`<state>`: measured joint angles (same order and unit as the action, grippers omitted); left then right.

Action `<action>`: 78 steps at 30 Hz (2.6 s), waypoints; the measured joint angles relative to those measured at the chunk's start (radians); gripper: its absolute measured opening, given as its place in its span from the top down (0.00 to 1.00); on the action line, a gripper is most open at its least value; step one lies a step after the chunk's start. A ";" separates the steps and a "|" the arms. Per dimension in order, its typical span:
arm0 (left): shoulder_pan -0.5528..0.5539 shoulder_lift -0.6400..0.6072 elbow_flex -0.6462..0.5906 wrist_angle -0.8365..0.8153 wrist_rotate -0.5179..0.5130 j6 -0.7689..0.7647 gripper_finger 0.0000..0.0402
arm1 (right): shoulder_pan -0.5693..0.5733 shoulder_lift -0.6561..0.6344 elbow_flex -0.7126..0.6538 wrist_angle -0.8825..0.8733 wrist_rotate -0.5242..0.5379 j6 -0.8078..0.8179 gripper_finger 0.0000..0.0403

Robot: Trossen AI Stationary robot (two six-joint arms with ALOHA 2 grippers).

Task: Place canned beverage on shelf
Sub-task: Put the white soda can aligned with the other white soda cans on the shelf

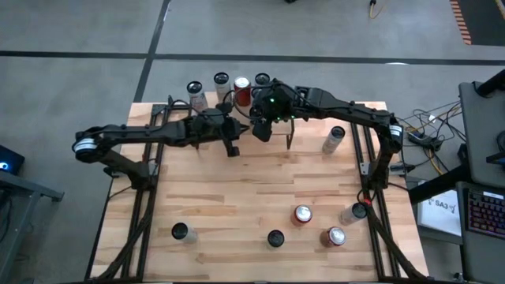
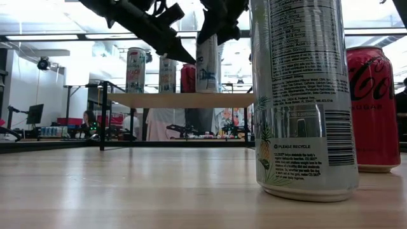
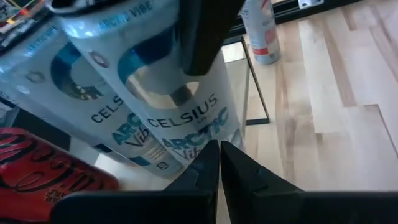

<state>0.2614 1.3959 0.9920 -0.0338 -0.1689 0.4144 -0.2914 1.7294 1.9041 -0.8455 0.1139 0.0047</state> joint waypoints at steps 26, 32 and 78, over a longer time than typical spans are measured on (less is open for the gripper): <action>0.000 0.045 0.002 0.067 0.003 -0.040 1.00 | -0.004 0.001 0.000 -0.016 0.020 -0.005 0.26; 0.000 0.045 0.008 0.083 0.003 -0.061 1.00 | -0.004 0.000 0.009 -0.017 0.020 -0.005 0.26; 0.034 -0.068 0.006 0.070 -0.090 -0.012 1.00 | 0.014 -0.217 -0.130 -0.060 -0.017 -0.138 0.96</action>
<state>0.2958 1.3281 0.9985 0.0364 -0.2587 0.4026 -0.2775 1.5123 1.7737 -0.9054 0.0966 -0.1331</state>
